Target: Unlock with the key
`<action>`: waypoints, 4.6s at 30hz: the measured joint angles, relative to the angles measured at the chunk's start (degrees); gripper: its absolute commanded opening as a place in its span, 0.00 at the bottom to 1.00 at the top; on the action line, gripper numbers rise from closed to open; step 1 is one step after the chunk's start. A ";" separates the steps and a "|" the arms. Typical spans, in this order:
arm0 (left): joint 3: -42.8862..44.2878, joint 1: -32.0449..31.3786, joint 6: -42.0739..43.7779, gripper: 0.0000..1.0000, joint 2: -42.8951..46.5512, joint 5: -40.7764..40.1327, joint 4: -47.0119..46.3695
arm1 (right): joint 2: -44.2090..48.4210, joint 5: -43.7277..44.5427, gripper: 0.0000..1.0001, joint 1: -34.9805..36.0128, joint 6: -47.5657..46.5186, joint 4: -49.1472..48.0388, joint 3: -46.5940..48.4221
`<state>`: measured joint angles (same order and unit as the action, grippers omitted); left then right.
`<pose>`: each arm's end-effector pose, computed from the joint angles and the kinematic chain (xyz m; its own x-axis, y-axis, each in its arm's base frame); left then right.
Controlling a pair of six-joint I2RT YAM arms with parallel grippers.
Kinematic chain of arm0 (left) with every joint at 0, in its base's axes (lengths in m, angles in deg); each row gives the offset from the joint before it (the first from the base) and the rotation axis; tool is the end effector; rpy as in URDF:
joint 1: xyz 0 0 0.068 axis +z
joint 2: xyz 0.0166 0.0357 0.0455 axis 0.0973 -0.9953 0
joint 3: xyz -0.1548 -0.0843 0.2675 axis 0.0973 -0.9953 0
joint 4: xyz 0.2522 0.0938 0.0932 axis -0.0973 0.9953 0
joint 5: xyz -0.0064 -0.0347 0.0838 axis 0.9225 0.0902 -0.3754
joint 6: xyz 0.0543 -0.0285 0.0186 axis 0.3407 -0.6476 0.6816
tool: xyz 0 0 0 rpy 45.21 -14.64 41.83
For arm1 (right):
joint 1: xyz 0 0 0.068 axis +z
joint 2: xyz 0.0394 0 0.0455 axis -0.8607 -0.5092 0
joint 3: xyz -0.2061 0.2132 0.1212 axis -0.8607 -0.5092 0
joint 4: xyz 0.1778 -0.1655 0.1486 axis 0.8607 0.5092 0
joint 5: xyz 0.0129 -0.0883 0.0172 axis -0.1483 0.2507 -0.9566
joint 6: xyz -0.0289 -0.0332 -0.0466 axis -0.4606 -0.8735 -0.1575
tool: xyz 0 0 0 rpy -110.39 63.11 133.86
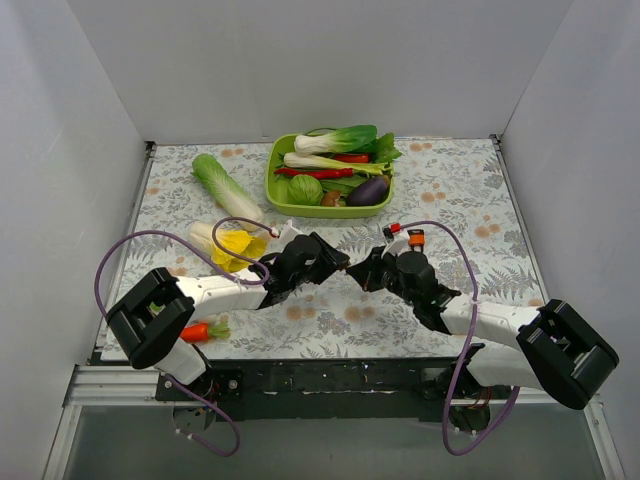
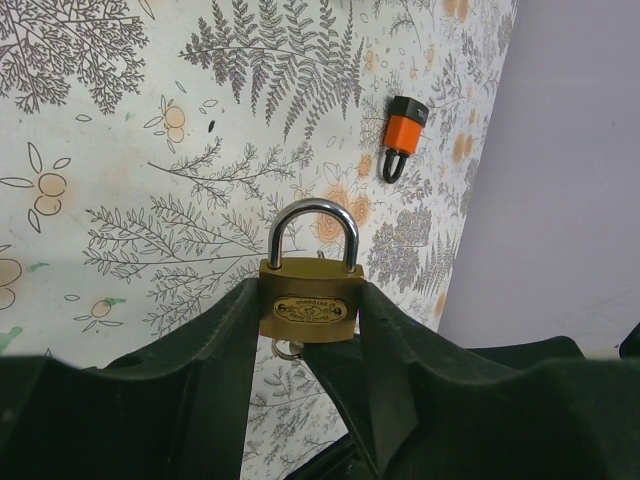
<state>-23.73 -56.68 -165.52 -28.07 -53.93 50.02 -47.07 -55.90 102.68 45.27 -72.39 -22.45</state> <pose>0.2202 -0.2575 0.2107 -0.4571 -0.8551 0.2445 -0.5924 0.0877 -0.8009 0.1850 0.1726 0.2109 -0.5223 0.2803 -0.8054 -0.4535 0.7085 0.5406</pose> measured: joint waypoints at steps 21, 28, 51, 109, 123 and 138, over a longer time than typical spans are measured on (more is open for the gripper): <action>-6.93 0.04 3.21 0.00 3.10 0.07 -14.16 | 0.83 -5.03 0.01 -2.78 4.98 -5.70 -1.53; -8.31 0.35 7.23 0.00 4.04 0.96 -20.81 | 2.54 -7.85 0.01 -4.76 8.00 -7.48 -1.53; -11.23 1.36 18.73 0.00 6.73 7.04 -34.75 | 5.07 -14.91 0.01 -8.44 16.46 -14.53 -2.47; 3.74 -1.66 12.61 0.00 6.99 3.58 -2.60 | 15.17 -6.32 0.44 -5.86 -6.29 8.66 1.53; 3.74 -1.64 13.03 0.00 6.99 3.41 -2.49 | 15.32 -7.56 0.30 -5.92 -8.87 8.85 2.05; -1.18 -1.25 14.78 0.00 8.15 4.17 -10.56 | 14.38 -10.08 0.01 -6.19 -6.34 4.44 0.81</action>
<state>-24.91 -57.92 -150.75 -19.92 -49.76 39.47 -32.69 -65.97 96.49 38.93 -67.96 -21.64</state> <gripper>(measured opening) 0.400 0.030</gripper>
